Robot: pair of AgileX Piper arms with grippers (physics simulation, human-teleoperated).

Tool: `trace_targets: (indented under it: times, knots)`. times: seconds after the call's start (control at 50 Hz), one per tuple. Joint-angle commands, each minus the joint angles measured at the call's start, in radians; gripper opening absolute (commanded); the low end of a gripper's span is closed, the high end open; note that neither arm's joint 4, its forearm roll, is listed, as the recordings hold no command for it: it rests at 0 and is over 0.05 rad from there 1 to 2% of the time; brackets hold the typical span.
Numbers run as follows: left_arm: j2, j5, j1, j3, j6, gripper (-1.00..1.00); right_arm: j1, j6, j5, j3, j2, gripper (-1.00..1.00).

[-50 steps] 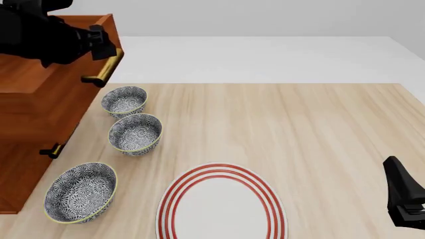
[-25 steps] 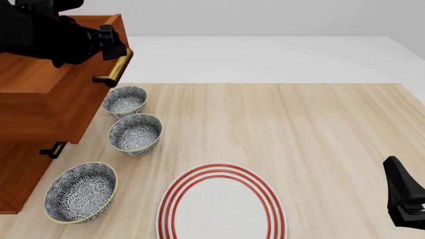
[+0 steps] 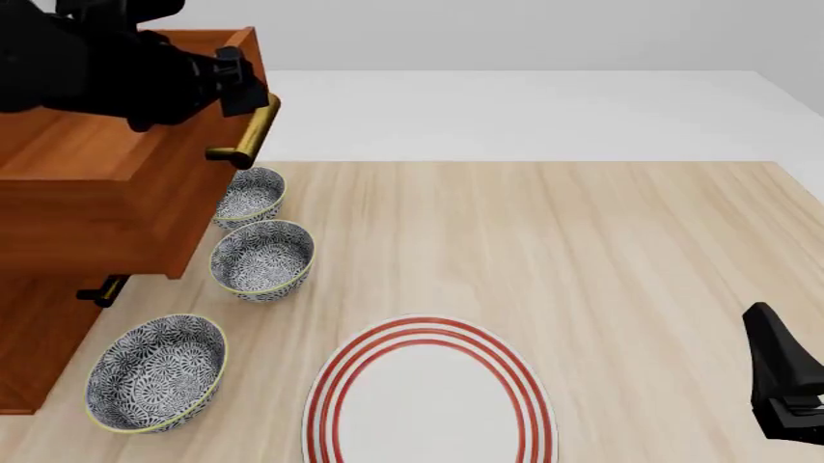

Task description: Open the top drawer of the cabinet.

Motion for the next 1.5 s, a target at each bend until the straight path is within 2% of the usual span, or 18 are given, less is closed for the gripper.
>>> trace_targets:
  times: [0.02, 0.58, 0.98, 1.08, 1.5]
  knots:
    - [0.104, -0.031, -0.062, 0.091, 0.062, 1.0, 0.0, 0.0, 0.0, 0.0, 0.0, 1.0]
    - [0.093, -0.029, -0.112, 0.094, 0.015, 1.0, 0.0, 0.0, 0.0, 0.0, 0.0, 1.0]
    - [0.03, 0.036, -0.106, -0.003, 0.025, 1.0, 0.0, 0.0, 0.0, 0.0, 0.0, 1.0]
    - [0.021, 0.061, -0.096, -0.06, 0.03, 1.0, 0.0, 0.0, 0.0, 0.0, 0.0, 1.0]
    - [-0.013, 0.104, -0.082, -0.121, 0.057, 1.0, 0.0, 0.0, 0.0, 0.0, 0.0, 1.0]
